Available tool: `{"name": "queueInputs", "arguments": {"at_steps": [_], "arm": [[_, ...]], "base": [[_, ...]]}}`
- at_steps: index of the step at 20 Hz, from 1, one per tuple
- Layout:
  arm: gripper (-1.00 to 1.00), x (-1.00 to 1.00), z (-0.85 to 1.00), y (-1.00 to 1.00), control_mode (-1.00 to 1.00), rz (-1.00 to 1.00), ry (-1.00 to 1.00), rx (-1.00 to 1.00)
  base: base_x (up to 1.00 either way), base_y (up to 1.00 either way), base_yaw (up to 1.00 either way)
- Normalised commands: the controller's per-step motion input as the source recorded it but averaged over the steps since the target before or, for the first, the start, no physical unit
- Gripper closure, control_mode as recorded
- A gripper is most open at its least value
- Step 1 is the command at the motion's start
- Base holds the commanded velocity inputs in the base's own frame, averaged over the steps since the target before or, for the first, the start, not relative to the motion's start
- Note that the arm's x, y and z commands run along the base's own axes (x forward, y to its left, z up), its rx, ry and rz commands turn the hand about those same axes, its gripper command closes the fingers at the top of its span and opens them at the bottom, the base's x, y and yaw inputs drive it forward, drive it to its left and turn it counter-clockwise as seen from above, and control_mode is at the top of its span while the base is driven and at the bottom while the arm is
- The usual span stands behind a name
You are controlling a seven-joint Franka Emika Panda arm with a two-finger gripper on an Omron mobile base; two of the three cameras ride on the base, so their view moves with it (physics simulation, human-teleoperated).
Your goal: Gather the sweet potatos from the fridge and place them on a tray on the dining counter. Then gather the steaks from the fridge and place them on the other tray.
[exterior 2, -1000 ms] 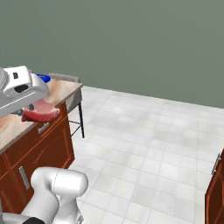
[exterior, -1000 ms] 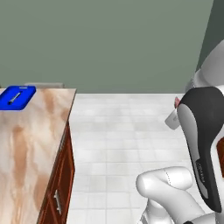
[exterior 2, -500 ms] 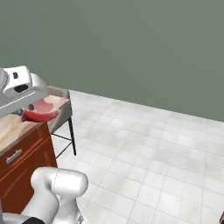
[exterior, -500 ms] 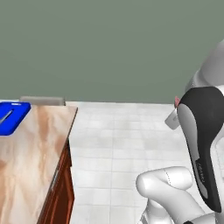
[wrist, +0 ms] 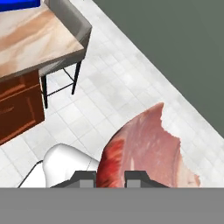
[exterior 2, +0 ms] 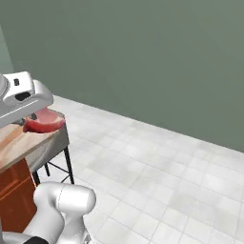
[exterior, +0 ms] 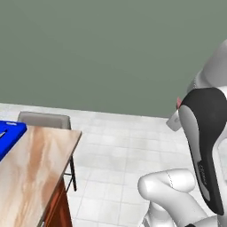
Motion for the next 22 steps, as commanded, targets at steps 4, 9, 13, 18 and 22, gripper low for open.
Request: {"name": "queueInputs", "arguments": {"at_steps": [4,9,13,18,22], "arm": [[1.0,0.0,0.0,0.0,1.0,0.0,0.0,0.0],[1.0,0.0,0.0,0.0,1.0,0.0,0.0,0.0],[1.0,0.0,0.0,0.0,1.0,0.0,0.0,0.0],[1.0,0.0,0.0,0.0,1.0,0.0,0.0,0.0],[1.0,0.0,0.0,0.0,1.0,0.0,0.0,0.0]], "base": [[1.0,-0.41,0.34],[1.0,-0.32,0.49],[1.0,-0.23,0.69],[1.0,-0.24,0.72],[1.0,-0.3,0.71]]}}
